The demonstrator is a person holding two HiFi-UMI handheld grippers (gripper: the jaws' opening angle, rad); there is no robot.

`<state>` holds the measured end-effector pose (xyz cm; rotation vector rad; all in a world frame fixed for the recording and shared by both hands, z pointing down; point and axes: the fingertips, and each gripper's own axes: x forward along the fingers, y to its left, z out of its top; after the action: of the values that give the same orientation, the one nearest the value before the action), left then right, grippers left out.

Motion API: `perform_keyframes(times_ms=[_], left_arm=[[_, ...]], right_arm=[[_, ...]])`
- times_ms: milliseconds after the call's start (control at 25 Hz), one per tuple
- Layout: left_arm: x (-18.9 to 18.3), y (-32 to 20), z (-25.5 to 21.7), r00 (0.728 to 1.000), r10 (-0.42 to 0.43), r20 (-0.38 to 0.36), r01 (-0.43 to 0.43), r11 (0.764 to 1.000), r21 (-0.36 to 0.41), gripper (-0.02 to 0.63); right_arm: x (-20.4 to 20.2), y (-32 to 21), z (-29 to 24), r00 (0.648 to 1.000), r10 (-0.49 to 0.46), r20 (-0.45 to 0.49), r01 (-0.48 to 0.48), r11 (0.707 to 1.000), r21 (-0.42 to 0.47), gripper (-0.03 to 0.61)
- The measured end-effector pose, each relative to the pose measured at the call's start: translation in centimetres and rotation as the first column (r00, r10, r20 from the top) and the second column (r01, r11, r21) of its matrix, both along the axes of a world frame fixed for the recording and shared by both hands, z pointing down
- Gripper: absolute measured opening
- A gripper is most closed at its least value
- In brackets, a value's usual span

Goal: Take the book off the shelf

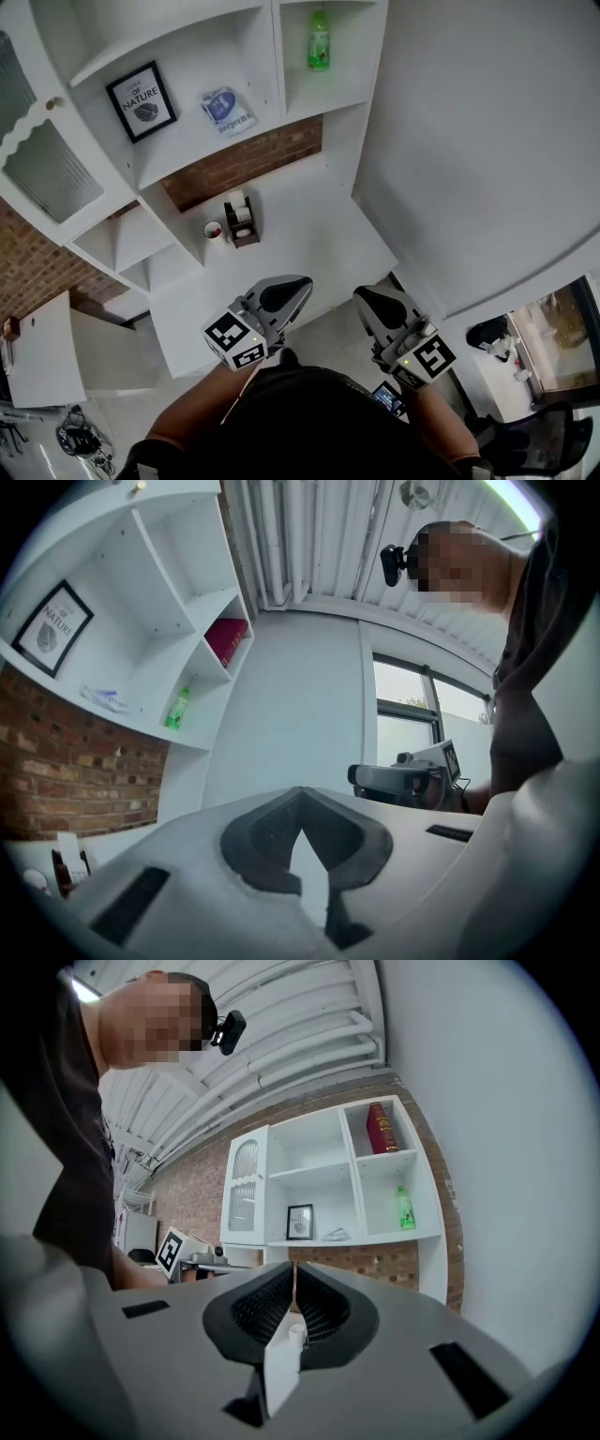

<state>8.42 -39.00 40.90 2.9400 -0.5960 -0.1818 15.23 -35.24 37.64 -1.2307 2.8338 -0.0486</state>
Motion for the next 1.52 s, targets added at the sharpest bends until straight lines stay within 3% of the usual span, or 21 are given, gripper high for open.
perform_keyframes(times_ms=[320, 760, 1040, 1280, 1400, 1520], left_arm=[[-4.1, -8.0, -8.6, 1.000, -0.009, 0.003, 0.009, 0.989, 0.146, 0.008], [-2.0, -16.9, -17.6, 1.000, -0.003, -0.007, 0.004, 0.968, 0.251, 0.008], [1.6, -21.4, -24.4, 1.000, 0.000, 0.031, -0.011, 0.928, 0.372, 0.008], [4.3, -24.7, -31.3, 0.999, -0.034, 0.008, 0.026, 0.882, 0.470, 0.008], [5.3, -25.8, -34.4, 1.000, -0.030, 0.002, 0.025, 0.865, 0.502, 0.008], [6.9, -26.3, -36.6, 0.999, -0.029, 0.028, 0.009, 0.836, 0.548, 0.006]], right_arm=[[-3.1, -10.0, -8.0, 0.992, 0.007, -0.126, 0.018, 0.980, 0.196, 0.023], [-1.9, -19.4, -18.2, 0.978, -0.042, -0.202, 0.114, 0.927, 0.358, 0.023], [-0.1, -24.6, -25.9, 0.947, -0.006, -0.321, 0.176, 0.847, 0.501, 0.025], [1.8, -29.0, -33.2, 0.948, 0.035, -0.317, 0.169, 0.788, 0.592, 0.026], [2.5, -31.2, -36.1, 0.958, 0.024, -0.287, 0.160, 0.785, 0.599, 0.031], [3.6, -33.7, -38.6, 0.972, 0.003, -0.235, 0.137, 0.806, 0.576, 0.091]])
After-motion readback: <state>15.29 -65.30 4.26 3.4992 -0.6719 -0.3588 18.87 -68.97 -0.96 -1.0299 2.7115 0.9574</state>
